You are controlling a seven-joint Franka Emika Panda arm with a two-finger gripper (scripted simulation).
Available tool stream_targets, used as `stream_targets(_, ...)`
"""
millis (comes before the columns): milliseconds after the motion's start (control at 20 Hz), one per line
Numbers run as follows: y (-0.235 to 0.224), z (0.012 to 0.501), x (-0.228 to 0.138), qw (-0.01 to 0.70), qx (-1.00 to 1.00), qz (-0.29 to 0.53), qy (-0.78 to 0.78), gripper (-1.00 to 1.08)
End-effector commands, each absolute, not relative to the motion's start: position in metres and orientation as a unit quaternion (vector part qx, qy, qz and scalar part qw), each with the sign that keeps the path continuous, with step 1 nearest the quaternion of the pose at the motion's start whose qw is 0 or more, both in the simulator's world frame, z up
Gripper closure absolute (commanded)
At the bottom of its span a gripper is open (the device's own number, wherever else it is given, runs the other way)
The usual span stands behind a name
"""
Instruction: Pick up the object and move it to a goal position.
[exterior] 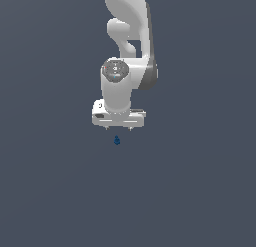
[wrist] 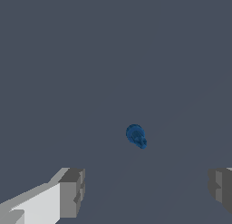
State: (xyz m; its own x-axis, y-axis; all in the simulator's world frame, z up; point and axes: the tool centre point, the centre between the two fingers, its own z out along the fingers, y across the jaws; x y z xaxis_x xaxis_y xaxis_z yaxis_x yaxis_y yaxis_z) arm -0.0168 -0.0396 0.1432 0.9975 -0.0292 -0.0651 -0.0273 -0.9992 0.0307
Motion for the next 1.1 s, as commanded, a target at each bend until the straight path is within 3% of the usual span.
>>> stream_targets(0,-0.04,0.14,-0.017,0.014,0.999,-0.031,-0.029,-0.92)
stream_targets(1050,-0.056,0.094,-0.024,0.0,0.973,-0.001,-0.23,-0.92)
